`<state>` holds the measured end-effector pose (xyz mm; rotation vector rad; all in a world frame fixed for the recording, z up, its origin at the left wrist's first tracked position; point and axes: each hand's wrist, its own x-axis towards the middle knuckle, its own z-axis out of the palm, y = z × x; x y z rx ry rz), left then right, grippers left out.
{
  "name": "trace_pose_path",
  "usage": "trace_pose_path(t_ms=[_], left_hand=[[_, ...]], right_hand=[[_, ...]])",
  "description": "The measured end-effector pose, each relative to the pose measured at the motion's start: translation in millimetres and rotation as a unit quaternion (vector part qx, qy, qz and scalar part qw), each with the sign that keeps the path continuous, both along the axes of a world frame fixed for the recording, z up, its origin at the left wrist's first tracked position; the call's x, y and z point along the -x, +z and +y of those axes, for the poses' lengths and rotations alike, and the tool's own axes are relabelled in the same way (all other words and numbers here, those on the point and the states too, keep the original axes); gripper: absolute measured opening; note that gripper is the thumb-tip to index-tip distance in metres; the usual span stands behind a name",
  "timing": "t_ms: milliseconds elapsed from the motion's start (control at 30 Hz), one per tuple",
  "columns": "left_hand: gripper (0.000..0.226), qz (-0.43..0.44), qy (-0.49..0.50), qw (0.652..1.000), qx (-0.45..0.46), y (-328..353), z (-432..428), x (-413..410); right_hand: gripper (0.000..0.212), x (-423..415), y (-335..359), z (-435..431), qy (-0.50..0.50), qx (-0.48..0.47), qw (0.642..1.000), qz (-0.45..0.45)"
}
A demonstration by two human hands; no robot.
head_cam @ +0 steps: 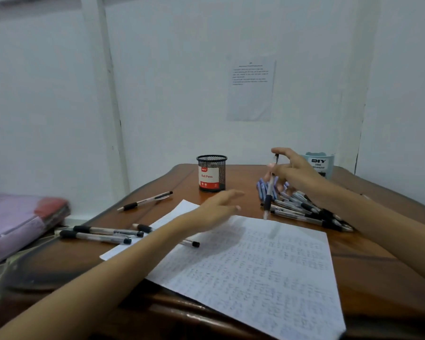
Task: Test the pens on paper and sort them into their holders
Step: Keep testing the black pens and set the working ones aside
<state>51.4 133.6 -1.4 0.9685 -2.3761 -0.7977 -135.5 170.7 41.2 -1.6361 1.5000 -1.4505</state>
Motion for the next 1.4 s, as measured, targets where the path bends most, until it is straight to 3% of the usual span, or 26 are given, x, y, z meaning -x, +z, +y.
trace_pose_path(t_ms=[67, 133, 200, 300, 400, 500, 633, 733, 833, 900, 1033, 1100, 1233, 1333, 1400], left_hand=[[0.038, -0.017, 0.031, 0.997, 0.061, 4.0, -7.0, -17.5], [0.033, -0.059, 0.049, 0.99, 0.116, 4.9, -12.9, -38.9], [0.032, -0.118, 0.051, 0.982, 0.141, 1.0, -15.2, -59.5], [0.038, -0.185, 0.041, 0.972, 0.135, -10.0, -15.1, -83.4], [0.042, -0.19, 0.045, 0.974, 0.113, -16.5, -15.1, -96.4], [0.045, -0.192, 0.036, 0.975, 0.108, -17.0, -16.8, -99.2], [0.046, -0.2, 0.032, 0.973, 0.109, -14.0, -20.6, -95.7], [0.048, -0.202, 0.045, 0.972, 0.113, -11.5, -21.6, -91.4], [0.044, -0.205, 0.062, 0.962, 0.171, -10.0, -19.8, -89.7], [0.039, -0.183, 0.046, 0.962, 0.196, -8.1, -14.1, -87.4], [0.043, -0.13, -0.043, 0.985, 0.103, -6.8, -0.2, -79.1], [0.048, -0.14, -0.064, 0.984, 0.09, -9.4, 2.6, -75.4], [0.056, -0.223, -0.066, 0.966, 0.11, -11.6, 1.5, -72.1], [0.058, -0.24, -0.071, 0.965, 0.084, -9.3, -1.4, -71.6], [0.058, -0.233, -0.072, 0.967, 0.076, -8.5, -2.8, -71.8]], right_hand=[[0.037, -5.9, 1.0, 1.3, -0.025, -0.022, 0.999, -0.022], [0.03, -16.0, -1.1, 7.3, -0.022, -0.078, 0.996, 0.021], [0.029, -30.5, -9.4, 15.9, 0.029, -0.141, 0.973, 0.183], [0.036, -51.4, -27.7, 26.0, 0.086, -0.121, 0.879, 0.452], [0.074, -56.7, -40.3, 36.6, 0.062, -0.124, 0.822, 0.552], [0.098, -38.3, -43.5, 45.1, 0.079, -0.145, 0.81, 0.563], [0.068, -0.2, -38.3, 63.1, 0.125, -0.188, 0.809, 0.542], [0.067, 27.8, -35.2, 78.4, 0.147, -0.206, 0.819, 0.516], [0.062, 45.3, -31.0, 86.1, 0.17, -0.227, 0.818, 0.5], [0.05, 48.3, -26.9, 86.9, 0.157, -0.216, 0.813, 0.518], [0.037, 26.9, -8.9, 76.0, 0.058, -0.127, 0.793, 0.593], [0.032, 4.3, 1.5, 69.4, 0.039, -0.072, 0.812, 0.579], [0.017, -38.7, 13.7, 45.4, 0.073, 0.025, 0.911, 0.404], [0.013, -63.9, 20.3, 20.8, 0.084, -0.052, 0.989, 0.11], [0.023, -76.6, 21.1, 2.8, 0.064, -0.081, 0.993, -0.052]])
